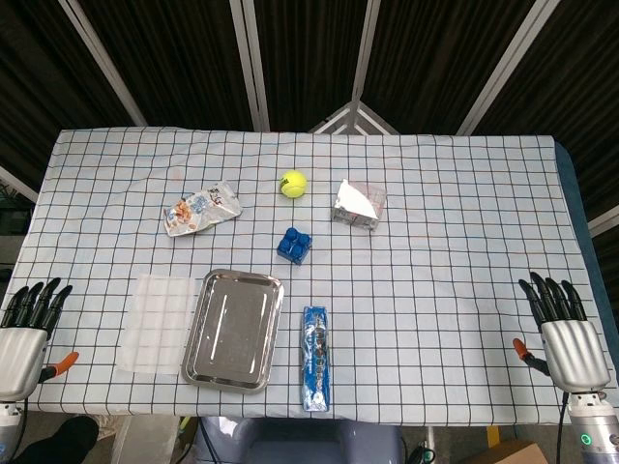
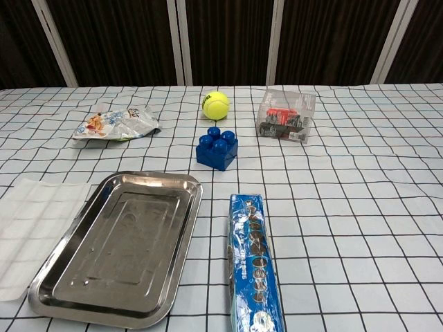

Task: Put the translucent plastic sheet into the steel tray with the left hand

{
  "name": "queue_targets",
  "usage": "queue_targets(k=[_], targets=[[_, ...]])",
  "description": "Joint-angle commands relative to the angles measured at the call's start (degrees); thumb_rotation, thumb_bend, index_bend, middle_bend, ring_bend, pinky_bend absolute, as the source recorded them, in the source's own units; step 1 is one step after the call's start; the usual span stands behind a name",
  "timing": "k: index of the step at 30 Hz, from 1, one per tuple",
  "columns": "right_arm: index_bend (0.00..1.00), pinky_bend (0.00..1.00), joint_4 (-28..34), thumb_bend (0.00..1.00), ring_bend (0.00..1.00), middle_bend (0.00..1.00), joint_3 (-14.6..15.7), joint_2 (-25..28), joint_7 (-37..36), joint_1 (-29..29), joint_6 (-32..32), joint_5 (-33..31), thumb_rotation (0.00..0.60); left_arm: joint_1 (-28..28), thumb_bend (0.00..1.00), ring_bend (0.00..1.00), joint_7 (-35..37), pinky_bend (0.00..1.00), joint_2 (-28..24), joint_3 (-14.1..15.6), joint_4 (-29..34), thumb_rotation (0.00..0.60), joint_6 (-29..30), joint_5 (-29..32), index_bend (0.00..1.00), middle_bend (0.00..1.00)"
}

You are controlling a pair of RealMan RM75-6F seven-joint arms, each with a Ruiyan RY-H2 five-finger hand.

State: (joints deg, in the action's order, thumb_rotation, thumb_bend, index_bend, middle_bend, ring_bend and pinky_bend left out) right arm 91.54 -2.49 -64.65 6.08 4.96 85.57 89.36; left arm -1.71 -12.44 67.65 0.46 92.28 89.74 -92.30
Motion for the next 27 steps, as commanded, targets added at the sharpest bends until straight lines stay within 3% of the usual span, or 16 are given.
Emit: queue_targets(k=[1, 11, 19, 27], targets=[[0.00, 0.00, 0.01, 0.31, 0.00, 0.00, 0.03, 0.02, 0.04, -0.01, 0.03, 0.07, 0.600, 0.01, 0.11, 0.00, -0.06, 0.00, -0.02, 0.03, 0.00, 0.600, 0.02, -0.07, 0.00, 0.00], [0.00, 0.00, 0.01, 0.31, 0.00, 0.00, 0.11, 0.02, 0.07, -0.19, 0.45, 0.37, 0.600, -0.48, 0.11, 0.00, -0.73, 0.00, -0.62, 1.52, -0.06, 0.600, -2.16, -0.93, 0.00, 0.00], [0.00, 0.00, -0.03, 0.31, 0.00, 0.00, -0.07, -0.08, 0.15, -0.04, 0.03, -0.14, 0.600, -4.39, 0.11, 0.00, -2.18, 0.00, -4.26, 6.06, 0.15, 0.600, -12.44, -3.90, 0.31, 0.00], [0.00, 0.00, -0.05, 0.31, 0.00, 0.00, 0.05, -0.16, 0.30, -0.20, 0.51, 0.33, 0.600, -7.65, 0.11, 0.00, -9.05, 0.00, -3.05, 7.42, -1.95, 0.600, -18.79, -6.29, 0.37, 0.00]])
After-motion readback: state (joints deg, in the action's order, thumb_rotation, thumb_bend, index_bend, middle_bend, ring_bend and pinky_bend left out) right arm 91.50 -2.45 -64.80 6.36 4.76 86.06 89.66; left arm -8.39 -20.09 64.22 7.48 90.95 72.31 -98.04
